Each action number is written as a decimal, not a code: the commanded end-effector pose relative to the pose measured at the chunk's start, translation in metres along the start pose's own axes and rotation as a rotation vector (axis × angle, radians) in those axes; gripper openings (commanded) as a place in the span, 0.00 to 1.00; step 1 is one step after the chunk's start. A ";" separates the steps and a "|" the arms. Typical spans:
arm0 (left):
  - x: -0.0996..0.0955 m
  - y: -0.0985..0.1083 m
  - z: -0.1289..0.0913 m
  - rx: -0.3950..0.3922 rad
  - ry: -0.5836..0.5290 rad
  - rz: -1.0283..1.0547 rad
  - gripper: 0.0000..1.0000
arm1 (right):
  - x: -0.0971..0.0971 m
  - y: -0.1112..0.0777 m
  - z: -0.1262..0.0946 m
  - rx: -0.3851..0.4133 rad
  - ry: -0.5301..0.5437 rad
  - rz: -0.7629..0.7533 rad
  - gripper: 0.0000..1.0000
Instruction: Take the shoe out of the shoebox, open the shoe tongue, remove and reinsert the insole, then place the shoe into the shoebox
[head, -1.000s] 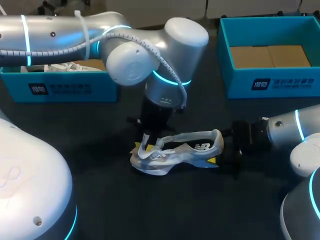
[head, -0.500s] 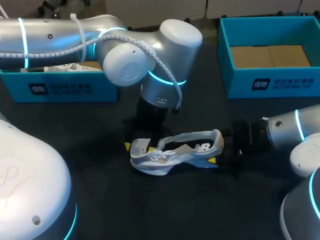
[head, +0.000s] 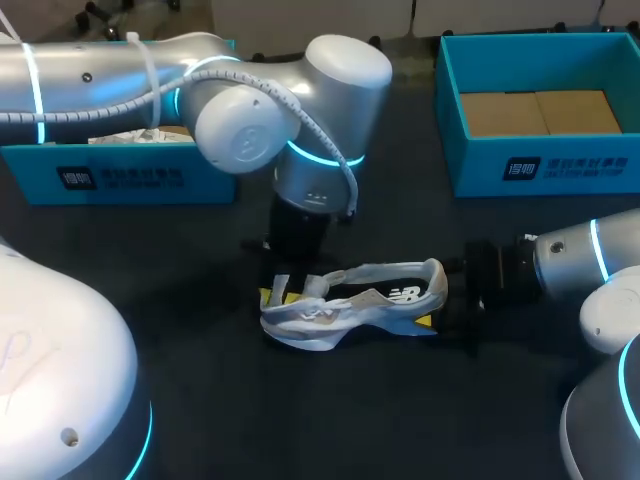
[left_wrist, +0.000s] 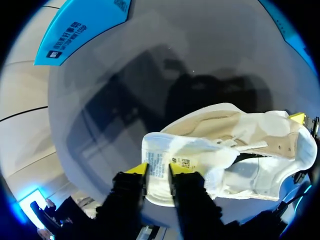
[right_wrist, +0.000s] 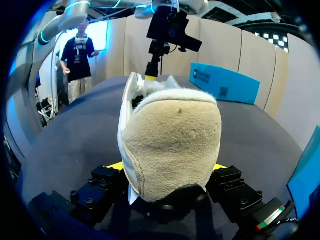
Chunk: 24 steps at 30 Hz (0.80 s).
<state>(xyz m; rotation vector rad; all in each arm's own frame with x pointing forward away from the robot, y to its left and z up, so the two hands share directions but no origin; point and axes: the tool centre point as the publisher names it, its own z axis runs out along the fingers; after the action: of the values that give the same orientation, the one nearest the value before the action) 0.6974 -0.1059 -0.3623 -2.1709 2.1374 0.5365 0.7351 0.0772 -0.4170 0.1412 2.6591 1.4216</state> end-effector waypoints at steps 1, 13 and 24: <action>-0.001 0.003 -0.002 0.008 0.012 0.007 0.00 | 0.000 -0.001 0.002 0.002 -0.002 0.000 0.00; 0.015 0.008 -0.022 0.053 0.105 0.104 0.00 | 0.000 -0.001 0.002 0.002 -0.002 0.000 0.00; 0.022 0.012 -0.056 0.119 0.145 0.170 0.00 | 0.000 -0.001 0.002 0.002 -0.002 0.000 0.00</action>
<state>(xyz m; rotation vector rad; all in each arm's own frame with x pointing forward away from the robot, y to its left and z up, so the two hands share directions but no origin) 0.7000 -0.1477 -0.3236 -2.0383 2.3774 0.2765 0.7351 0.0771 -0.4171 0.1414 2.6592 1.4215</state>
